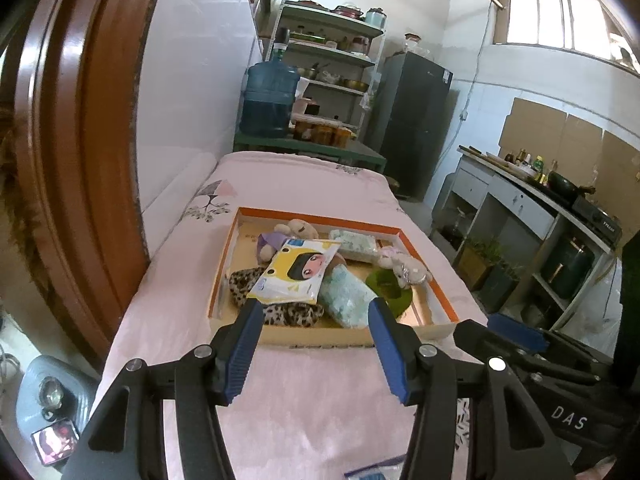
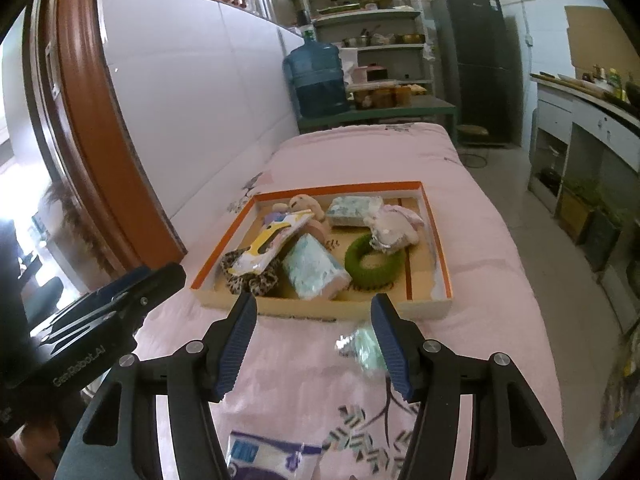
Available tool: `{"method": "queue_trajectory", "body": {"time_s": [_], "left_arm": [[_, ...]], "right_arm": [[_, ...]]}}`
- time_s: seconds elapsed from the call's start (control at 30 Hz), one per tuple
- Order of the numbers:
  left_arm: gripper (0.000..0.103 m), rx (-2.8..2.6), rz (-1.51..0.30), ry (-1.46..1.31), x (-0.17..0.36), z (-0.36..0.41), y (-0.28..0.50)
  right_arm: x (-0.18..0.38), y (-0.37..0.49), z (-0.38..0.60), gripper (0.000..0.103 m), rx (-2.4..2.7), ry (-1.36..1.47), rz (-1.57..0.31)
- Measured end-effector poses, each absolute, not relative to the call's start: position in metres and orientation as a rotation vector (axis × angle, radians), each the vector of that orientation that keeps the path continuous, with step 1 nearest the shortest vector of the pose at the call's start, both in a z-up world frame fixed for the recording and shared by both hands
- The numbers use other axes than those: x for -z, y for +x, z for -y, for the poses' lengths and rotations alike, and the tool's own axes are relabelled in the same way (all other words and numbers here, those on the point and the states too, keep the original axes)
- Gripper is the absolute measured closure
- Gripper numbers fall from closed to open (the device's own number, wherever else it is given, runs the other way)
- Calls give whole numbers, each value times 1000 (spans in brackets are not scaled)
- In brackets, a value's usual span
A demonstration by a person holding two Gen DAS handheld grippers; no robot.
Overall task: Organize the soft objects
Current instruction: 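Move both open grippers back from the lid toward the purple pack and mint sponge, then grasp the purple-and-white cartoon wipes pack with the left gripper while the right approaches the mint sponge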
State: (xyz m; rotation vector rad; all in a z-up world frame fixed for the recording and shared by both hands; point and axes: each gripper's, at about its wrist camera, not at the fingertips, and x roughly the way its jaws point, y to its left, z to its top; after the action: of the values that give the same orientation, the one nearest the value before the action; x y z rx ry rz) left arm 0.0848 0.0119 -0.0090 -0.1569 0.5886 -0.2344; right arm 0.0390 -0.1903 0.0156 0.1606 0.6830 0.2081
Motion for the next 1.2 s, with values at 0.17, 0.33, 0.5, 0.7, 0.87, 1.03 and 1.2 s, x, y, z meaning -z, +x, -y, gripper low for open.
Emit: {"method": "queue_trajectory", "body": {"time_s": [0.17, 0.33, 0.5, 0.7, 0.87, 1.03, 1.2], "left_arm": [[48, 225, -597, -160, 8, -11, 67], [48, 224, -604, -140, 11, -9, 50], [48, 221, -601, -118, 11, -7, 36], [48, 203, -614, -124, 11, -8, 22], [48, 160, -615, -96, 10, -6, 13], [48, 172, -624, -90, 12, -5, 6], [48, 253, -687, -131, 28, -2, 5]], "right_arm": [[-20, 17, 188, 42, -196, 153, -667], [-20, -1, 185, 42, -177, 143, -660], [-19, -16, 185, 42, -145, 152, -659], [-19, -33, 182, 42, -93, 145, -646], [-19, -38, 183, 42, -89, 141, -650], [-20, -42, 185, 42, -85, 140, -648], [-14, -51, 198, 42, -45, 159, -651]]}}
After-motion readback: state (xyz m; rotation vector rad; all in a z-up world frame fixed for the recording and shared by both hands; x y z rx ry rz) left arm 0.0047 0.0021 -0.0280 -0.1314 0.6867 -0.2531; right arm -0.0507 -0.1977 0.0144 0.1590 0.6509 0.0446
